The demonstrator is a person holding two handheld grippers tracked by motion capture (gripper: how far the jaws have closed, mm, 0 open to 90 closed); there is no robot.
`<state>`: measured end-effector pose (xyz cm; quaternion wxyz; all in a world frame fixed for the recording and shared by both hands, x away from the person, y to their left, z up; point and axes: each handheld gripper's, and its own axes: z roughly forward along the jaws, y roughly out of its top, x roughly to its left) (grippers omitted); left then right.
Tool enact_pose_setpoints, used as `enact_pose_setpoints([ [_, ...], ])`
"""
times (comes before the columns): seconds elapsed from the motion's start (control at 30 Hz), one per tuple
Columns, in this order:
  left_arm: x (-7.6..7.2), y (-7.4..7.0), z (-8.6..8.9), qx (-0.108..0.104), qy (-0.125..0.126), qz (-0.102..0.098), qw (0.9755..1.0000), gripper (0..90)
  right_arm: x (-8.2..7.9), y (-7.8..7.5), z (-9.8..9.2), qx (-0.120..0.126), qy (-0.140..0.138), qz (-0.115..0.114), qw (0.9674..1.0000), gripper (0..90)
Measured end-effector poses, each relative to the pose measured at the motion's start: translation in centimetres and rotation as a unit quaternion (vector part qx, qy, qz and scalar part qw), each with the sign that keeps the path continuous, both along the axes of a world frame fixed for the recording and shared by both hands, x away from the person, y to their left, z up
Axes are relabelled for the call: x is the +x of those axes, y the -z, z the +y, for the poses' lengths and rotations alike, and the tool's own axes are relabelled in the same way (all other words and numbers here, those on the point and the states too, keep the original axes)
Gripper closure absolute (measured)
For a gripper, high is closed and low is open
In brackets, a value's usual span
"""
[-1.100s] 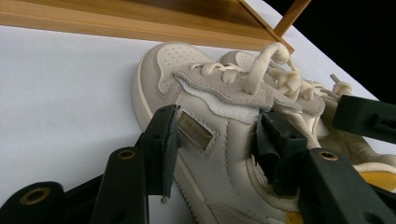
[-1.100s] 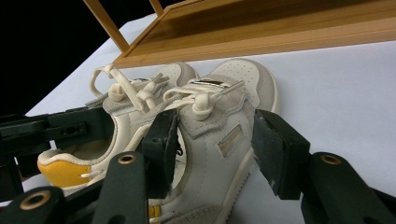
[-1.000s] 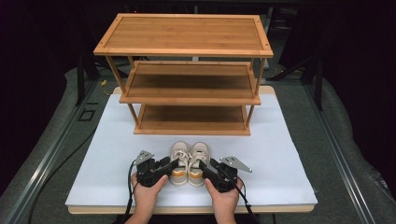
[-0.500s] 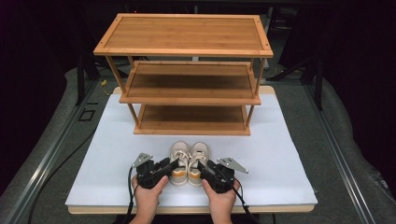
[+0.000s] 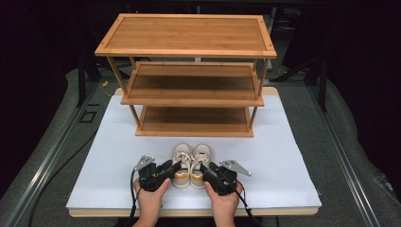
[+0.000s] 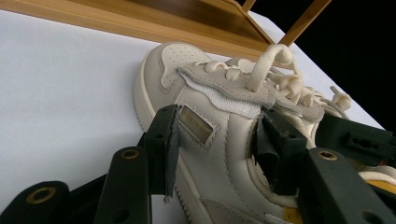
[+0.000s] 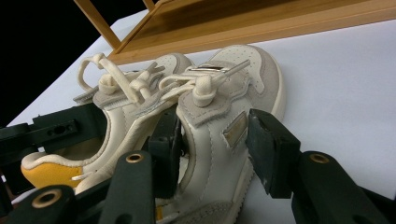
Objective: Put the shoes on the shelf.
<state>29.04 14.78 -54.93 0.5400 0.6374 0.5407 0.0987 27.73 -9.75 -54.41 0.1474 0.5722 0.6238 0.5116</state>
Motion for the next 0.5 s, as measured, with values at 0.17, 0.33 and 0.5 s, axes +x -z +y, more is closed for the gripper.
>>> enact_pose_setpoints([
  [0.17,-0.08,0.07,-0.05,-0.004,-0.004,-0.002,1.0,52.8,0.11,-0.05,-0.05,-0.004,-0.004,0.0,1.0,55.6],
  [0.33,-0.08,0.06,-0.04,-0.006,-0.005,0.0,1.0,53.0,0.11,-0.2,-0.09,-0.008,-0.006,0.008,0.9999,55.9],
  [0.5,-0.09,0.03,-0.02,-0.007,-0.004,0.002,1.0,53.5,0.09,-0.23,0.02,-0.006,0.0,0.007,1.0,56.7],
])
